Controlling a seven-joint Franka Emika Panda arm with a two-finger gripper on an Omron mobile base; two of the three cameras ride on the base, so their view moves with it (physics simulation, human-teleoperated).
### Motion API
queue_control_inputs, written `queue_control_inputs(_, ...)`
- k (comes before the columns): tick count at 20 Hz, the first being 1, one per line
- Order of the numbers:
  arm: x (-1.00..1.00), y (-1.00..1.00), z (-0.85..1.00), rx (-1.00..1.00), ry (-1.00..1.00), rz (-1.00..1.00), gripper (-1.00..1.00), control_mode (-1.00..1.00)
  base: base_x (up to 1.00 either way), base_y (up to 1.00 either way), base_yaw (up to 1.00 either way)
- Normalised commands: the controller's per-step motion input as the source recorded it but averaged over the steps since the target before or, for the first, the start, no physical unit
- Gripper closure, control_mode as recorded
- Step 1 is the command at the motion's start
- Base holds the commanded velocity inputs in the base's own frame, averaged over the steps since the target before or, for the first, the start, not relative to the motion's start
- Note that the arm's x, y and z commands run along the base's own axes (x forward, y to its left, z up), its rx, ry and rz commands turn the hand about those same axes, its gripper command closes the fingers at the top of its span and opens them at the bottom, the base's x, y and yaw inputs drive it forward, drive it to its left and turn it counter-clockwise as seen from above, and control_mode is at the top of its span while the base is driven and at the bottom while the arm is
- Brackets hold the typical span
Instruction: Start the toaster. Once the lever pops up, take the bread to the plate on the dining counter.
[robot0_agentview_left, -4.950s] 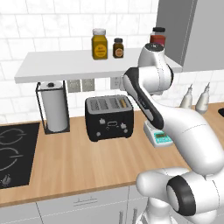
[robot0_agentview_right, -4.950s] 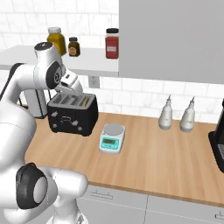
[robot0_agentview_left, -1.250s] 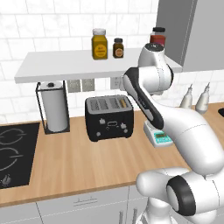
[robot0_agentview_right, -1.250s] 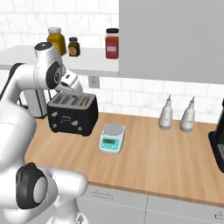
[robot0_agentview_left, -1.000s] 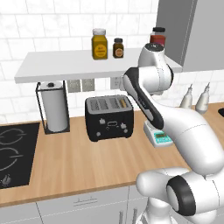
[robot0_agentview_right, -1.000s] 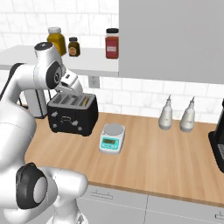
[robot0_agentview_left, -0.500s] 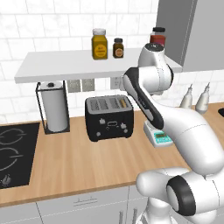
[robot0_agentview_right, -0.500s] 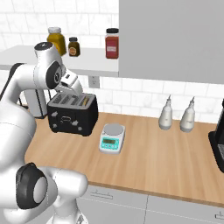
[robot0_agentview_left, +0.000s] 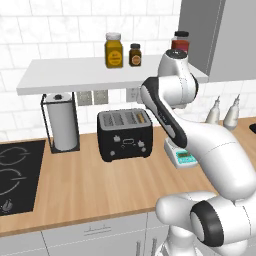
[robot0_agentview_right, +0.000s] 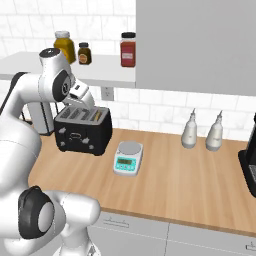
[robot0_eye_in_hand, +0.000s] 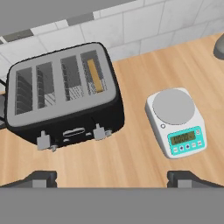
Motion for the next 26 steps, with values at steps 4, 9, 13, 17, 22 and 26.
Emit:
queue_control_inputs(4, 0.00, 0.00, 0.00, 0.00, 0.00, 0.00, -1.00, -1.00, 0.00, 0.00, 0.00)
queue_control_inputs(9, 0.00, 0.00, 0.00, 0.00, 0.00, 0.00, -1.00, -1.00, 0.00, 0.00, 0.00)
queue_control_inputs(13, 0.00, 0.00, 0.00, 0.00, 0.00, 0.00, -1.00, -1.00, 0.00, 0.00, 0.00)
queue_control_inputs(17, 0.00, 0.00, 0.00, 0.00, 0.00, 0.00, -1.00, -1.00, 0.00, 0.00, 0.00)
queue_control_inputs(22, 0.00, 0.00, 0.00, 0.00, 0.00, 0.00, -1.00, -1.00, 0.00, 0.00, 0.00)
queue_control_inputs(26, 0.00, 0.00, 0.00, 0.00, 0.00, 0.00, -1.00, -1.00, 0.00, 0.00, 0.00)
